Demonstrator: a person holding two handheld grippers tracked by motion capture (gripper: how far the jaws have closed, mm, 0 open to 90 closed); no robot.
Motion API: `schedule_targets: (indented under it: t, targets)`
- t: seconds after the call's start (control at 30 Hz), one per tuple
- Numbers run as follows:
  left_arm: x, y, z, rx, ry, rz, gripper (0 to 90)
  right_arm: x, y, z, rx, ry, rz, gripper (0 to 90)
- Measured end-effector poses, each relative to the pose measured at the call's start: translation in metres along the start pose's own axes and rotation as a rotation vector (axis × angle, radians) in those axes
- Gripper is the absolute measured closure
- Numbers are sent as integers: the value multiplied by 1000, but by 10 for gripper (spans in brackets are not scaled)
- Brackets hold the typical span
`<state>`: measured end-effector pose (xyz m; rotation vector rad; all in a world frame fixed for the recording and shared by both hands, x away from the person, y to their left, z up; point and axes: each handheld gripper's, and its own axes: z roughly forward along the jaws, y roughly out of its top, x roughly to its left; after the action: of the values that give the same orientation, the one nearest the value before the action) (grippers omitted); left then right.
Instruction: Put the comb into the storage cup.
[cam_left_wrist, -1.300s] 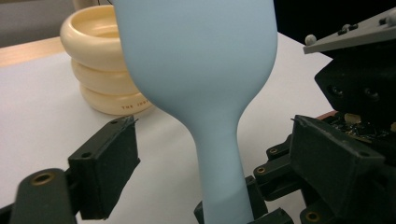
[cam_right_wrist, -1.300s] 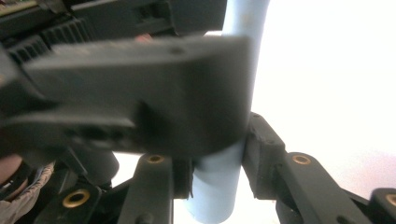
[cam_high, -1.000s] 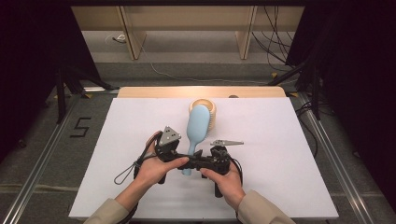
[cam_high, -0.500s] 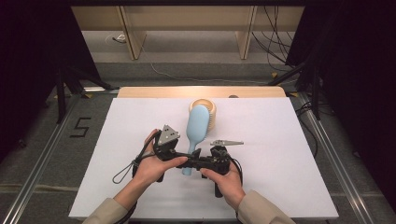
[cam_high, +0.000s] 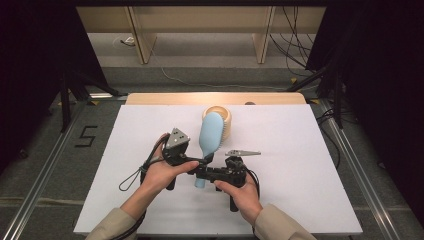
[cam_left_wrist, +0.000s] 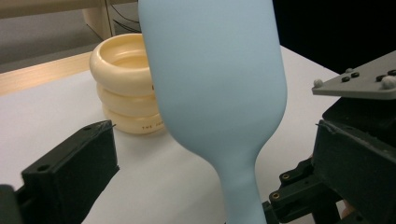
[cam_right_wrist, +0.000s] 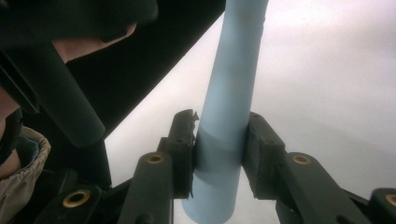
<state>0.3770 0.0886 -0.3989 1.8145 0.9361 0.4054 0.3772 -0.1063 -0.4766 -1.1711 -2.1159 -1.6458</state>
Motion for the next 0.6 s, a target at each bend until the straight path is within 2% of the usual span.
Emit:
schedule_targets:
  t: [0.23, 0.6]
  targets:
    - [-2, 14, 5, -8, -15, 6, 0, 0, 0, -1, -3, 3, 1, 673]
    - [3, 31, 15, -1, -23, -24, 0, 1, 1, -1, -6, 5, 0, 673]
